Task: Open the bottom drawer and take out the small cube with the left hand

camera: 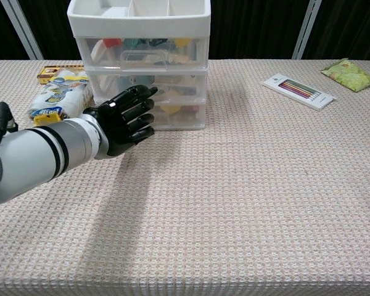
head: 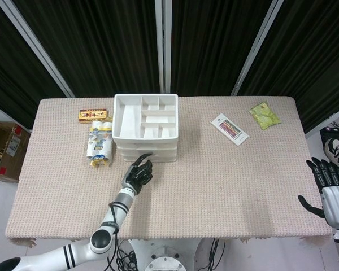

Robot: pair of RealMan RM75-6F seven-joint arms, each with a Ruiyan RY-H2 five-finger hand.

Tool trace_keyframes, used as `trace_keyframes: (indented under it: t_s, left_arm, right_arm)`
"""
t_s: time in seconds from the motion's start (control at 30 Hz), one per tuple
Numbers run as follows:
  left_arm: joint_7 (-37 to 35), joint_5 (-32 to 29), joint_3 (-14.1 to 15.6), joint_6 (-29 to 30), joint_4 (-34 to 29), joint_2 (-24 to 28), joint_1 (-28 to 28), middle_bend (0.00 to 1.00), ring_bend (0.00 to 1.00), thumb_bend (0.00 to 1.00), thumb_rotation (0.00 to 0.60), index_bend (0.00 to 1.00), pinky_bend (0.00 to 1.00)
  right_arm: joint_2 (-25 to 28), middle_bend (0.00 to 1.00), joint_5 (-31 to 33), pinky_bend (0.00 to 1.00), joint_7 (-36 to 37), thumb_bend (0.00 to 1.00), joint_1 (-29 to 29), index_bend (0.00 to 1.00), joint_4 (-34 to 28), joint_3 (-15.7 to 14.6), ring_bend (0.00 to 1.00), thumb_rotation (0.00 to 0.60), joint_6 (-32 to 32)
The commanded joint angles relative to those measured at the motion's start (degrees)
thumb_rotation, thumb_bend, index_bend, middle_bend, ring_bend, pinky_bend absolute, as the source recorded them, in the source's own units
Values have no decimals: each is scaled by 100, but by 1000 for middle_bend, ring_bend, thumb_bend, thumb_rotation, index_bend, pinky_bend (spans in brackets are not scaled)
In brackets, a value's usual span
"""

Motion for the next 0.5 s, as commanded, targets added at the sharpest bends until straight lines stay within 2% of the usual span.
trace_keyframes:
  t_s: [0.03,0.4,0.5]
  left_arm:
    - [-32,35,47,-16,-68,42,68,761,829,489,600,429,1000]
    - [-221,249,327,2,-423,154,432,760,829,485,600,422,1000]
    - [-158,396,457,101,-547,177,510,751,828,482,600,314,1000]
  right_arm:
    - [-8,51,-6,30,5,134,1,0,10,-2,0,600,-1]
    - [-36,51,-76,30,24,135,-6,0,33,-27,0,600,24]
    - [-36,51,-92,30,31,135,-15,0,37,-38,0,600,35]
